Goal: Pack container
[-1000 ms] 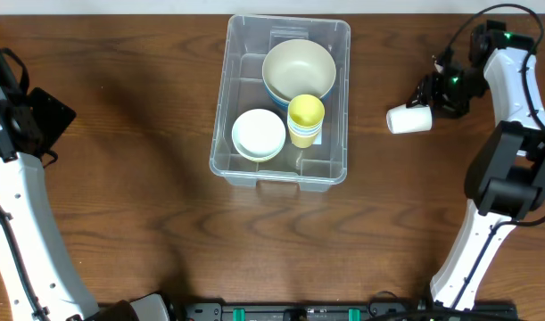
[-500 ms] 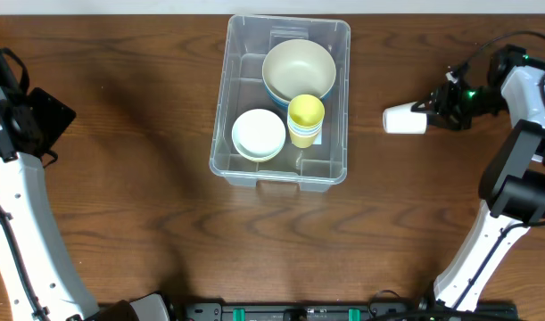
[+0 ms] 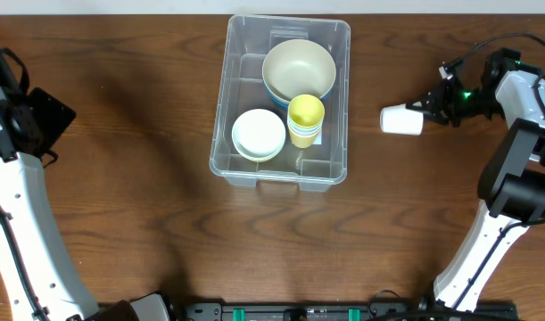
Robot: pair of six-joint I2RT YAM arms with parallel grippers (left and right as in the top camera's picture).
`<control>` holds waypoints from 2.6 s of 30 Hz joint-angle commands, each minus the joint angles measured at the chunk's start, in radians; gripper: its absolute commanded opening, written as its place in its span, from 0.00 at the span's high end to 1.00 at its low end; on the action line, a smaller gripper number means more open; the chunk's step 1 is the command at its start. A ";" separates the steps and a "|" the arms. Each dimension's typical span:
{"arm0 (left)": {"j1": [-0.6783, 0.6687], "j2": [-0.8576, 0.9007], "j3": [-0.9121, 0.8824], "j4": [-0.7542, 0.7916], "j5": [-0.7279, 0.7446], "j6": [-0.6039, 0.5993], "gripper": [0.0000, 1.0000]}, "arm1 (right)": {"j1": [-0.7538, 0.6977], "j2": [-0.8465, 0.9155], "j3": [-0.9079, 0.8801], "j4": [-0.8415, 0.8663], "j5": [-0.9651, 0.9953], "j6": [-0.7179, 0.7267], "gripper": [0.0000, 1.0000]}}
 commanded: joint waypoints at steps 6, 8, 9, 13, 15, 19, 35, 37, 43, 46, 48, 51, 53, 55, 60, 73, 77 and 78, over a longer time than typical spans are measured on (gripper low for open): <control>0.005 0.000 0.014 -0.003 -0.012 0.013 0.02 | 0.019 0.009 -0.010 0.024 0.044 -0.011 0.89; 0.005 0.000 0.014 -0.003 -0.012 0.013 0.02 | 0.023 0.009 -0.010 0.026 0.066 -0.011 0.88; 0.005 0.000 0.014 -0.003 -0.012 0.013 0.02 | 0.025 0.009 -0.010 0.025 0.083 -0.011 0.90; 0.005 0.000 0.014 -0.003 -0.012 0.013 0.02 | 0.036 0.008 -0.010 0.029 0.122 -0.007 0.99; 0.005 0.000 0.014 -0.003 -0.012 0.013 0.02 | 0.037 0.008 -0.010 0.037 0.122 -0.008 0.99; 0.005 0.000 0.014 -0.003 -0.012 0.013 0.02 | 0.038 0.000 -0.002 0.038 0.129 -0.007 0.99; 0.005 0.000 0.014 -0.003 -0.012 0.013 0.02 | 0.317 -0.417 0.085 0.002 0.452 -0.020 0.99; 0.005 0.000 0.014 -0.003 -0.012 0.013 0.02 | 0.399 -0.471 0.094 -0.005 0.455 -0.039 0.99; 0.005 0.000 0.014 -0.003 -0.012 0.013 0.02 | 0.637 -0.565 0.098 0.010 0.563 -0.035 0.99; 0.005 0.000 0.014 -0.003 -0.012 0.013 0.02 | 0.727 -0.555 0.097 -0.009 0.571 -0.029 0.99; 0.005 0.000 0.014 -0.003 -0.012 0.013 0.02 | 0.768 -0.542 0.097 -0.027 0.599 -0.026 0.99; 0.005 0.000 0.014 -0.003 -0.012 0.013 0.02 | 0.807 -0.517 0.097 -0.045 0.689 -0.003 0.99; 0.005 0.000 0.014 -0.003 -0.012 0.013 0.02 | 0.815 -0.497 0.097 -0.052 0.694 0.001 0.99; 0.005 0.000 0.014 -0.003 -0.012 0.013 0.02 | 0.816 -0.473 0.096 -0.057 0.690 0.014 0.99; 0.005 0.000 0.014 -0.003 -0.012 0.013 0.02 | 0.813 -0.414 0.093 -0.063 0.694 0.019 0.99; 0.005 0.000 0.014 -0.003 -0.012 0.013 0.02 | 0.810 -0.422 0.132 -0.009 0.687 0.058 0.01; 0.005 0.000 0.014 -0.003 -0.012 0.013 0.02 | 0.807 -0.468 0.142 -0.010 0.690 0.079 0.01; 0.005 0.000 0.014 -0.003 -0.012 0.013 0.02 | 0.808 -0.480 0.142 -0.011 0.691 0.079 0.01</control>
